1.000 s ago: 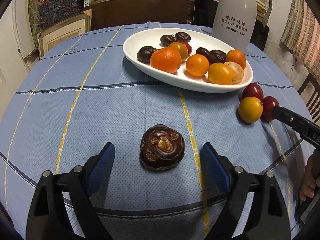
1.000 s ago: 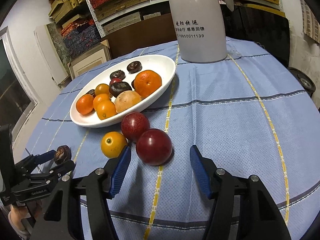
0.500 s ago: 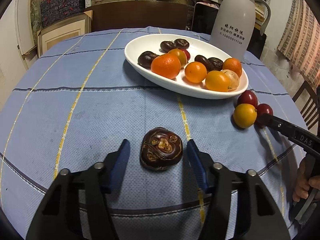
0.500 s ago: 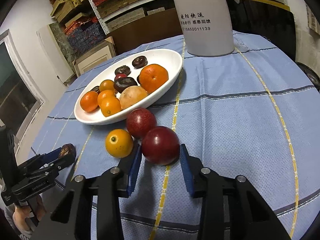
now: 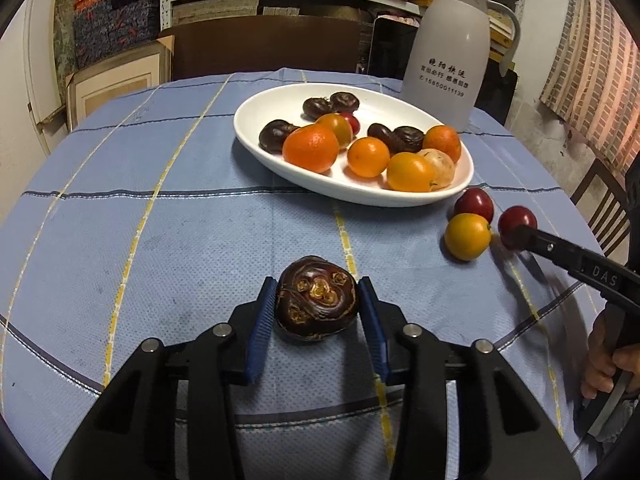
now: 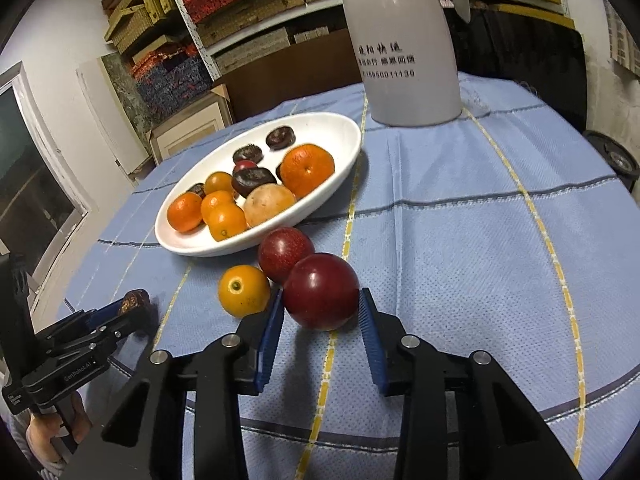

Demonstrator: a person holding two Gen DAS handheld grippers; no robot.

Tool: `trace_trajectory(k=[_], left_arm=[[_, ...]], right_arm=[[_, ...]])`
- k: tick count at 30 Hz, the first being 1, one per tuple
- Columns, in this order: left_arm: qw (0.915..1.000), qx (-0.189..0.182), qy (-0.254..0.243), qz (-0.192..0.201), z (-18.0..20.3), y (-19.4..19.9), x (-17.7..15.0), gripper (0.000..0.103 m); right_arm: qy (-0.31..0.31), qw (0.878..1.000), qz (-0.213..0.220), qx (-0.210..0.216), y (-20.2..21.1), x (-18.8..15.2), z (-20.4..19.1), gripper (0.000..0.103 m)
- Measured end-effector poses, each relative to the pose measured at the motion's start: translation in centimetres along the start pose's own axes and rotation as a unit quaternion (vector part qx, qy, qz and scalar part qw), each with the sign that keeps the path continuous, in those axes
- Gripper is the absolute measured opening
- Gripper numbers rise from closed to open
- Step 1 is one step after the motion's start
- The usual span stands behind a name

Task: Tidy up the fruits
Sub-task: 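Hold the dark brown fruit in the left gripper while the right gripper grasps a red plum, then carry the dark brown fruit and red plum over the plate and open the left gripper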

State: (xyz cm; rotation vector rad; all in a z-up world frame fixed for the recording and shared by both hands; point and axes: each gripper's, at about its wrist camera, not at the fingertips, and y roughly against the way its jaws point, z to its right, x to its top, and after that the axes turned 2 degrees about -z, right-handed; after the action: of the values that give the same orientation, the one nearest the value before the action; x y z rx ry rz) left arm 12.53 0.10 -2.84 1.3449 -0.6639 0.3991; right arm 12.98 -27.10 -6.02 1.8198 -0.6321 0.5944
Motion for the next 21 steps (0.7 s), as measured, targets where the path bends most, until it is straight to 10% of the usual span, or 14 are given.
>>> trace_trajectory(k=[21], left_arm=[[0.9989, -0.024, 0.01, 0.039, 0.4, 5.0, -3.6, 0.041]], right_arm=[[0.026, 0.999, 0.024, 0.025, 4.4, -4.3, -2.4, 0.038]])
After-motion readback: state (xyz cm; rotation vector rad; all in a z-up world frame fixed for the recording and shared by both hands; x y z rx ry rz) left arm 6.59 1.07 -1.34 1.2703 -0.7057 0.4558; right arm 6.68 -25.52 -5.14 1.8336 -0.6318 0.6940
